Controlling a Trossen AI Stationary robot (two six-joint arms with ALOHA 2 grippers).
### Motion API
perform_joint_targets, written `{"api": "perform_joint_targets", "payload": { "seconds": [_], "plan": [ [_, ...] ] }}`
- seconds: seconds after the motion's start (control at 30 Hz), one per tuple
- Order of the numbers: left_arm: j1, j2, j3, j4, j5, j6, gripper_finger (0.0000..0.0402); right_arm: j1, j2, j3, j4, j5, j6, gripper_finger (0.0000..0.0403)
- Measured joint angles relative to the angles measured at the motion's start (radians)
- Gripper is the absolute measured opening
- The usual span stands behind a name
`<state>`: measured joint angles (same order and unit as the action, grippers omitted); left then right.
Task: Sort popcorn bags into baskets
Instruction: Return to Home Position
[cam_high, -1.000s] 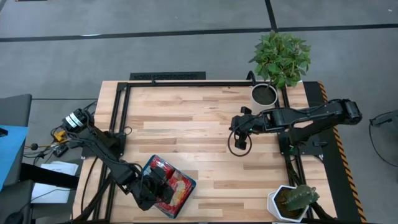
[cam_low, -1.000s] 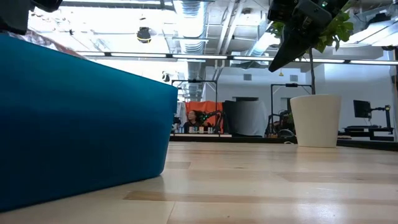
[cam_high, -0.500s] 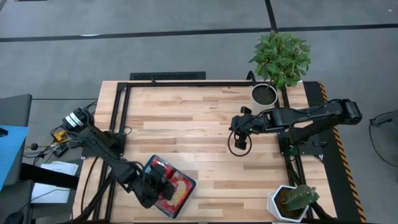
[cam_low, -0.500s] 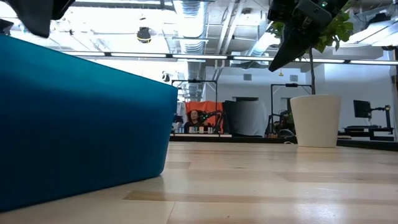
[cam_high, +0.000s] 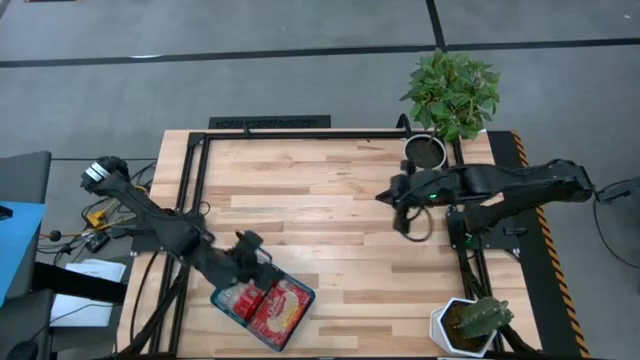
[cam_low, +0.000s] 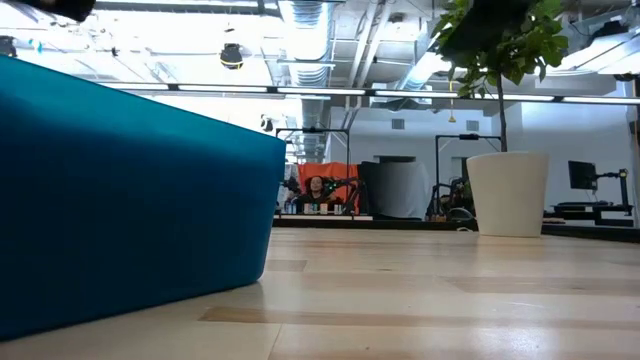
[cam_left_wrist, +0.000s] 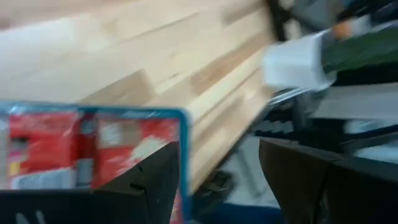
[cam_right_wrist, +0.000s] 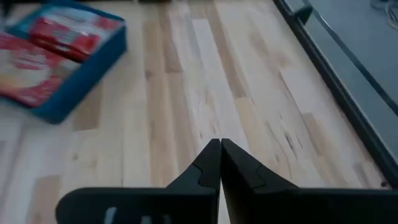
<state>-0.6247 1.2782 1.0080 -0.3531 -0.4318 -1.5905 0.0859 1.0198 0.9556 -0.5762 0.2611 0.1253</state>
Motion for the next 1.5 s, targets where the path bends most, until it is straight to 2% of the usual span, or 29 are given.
{"api": "perform_joint_targets", "payload": {
  "seconds": [0.1, 0.2, 0.3, 0.43, 0.53, 0.63, 0.77, 0.87, 1.0, 1.17, 1.37, 1.5],
  "plan": [
    [0.036, -0.082, 0.0, 0.013, 0.004, 0.056, 0.0205, 0.035, -0.074, 0.056, -0.107, -0.001, -0.032, 0.004],
    [0.06, -0.16, 0.0, -0.017, 0.008, 0.147, 0.0205, 0.055, -0.147, 0.119, -0.252, 0.018, -0.137, 0.004],
    [0.069, -0.219, 0.0, -0.015, -0.057, 0.234, 0.0205, 0.055, -0.22, 0.158, -0.373, 0.045, -0.087, 0.0037],
    [0.061, -0.266, 0.0, 0.103, -0.093, 0.673, 0.0205, 0.048, -0.337, 0.149, -0.352, 0.055, -0.09, 0.0033],
    [0.074, -0.317, 0.0, 0.163, -0.081, 0.872, 0.0205, 0.047, -0.44, 0.11, -0.285, 0.054, -0.071, 0.0032],
    [0.085, -0.368, -0.038, 0.219, -0.018, 1.013, 0.0205, 0.036, -0.568, 0.034, -0.205, 0.056, -0.026, 0.0032],
    [0.117, -0.485, -0.176, 0.325, 0.021, 1.027, 0.0205, 0.013, -0.74, -0.089, -0.1, 0.057, 0.036, 0.0035],
    [0.127, -0.596, -0.341, 0.528, 0.01, 1.052, 0.0205, -0.004, -0.838, -0.158, -0.057, 0.058, 0.083, 0.0037],
    [0.122, -0.744, -0.58, 0.821, 0.055, 1.115, 0.0205, -0.019, -0.918, -0.215, -0.035, 0.067, 0.123, 0.0037],
    [0.122, -0.859, -0.824, 1.079, 0.091, 1.116, 0.0205, -0.03, -0.996, -0.297, 0.028, 0.084, 0.151, 0.0037],
    [0.122, -0.9, -0.987, 1.3, 0.105, 1.139, 0.0205, -0.03, -1.008, -0.381, 0.088, 0.082, 0.204, 0.0037],
    [0.122, -0.9, -0.995, 1.304, 0.127, 1.162, 0.0205, -0.027, -1.016, -0.499, 0.154, 0.074, 0.219, 0.0037]
  ]
}}
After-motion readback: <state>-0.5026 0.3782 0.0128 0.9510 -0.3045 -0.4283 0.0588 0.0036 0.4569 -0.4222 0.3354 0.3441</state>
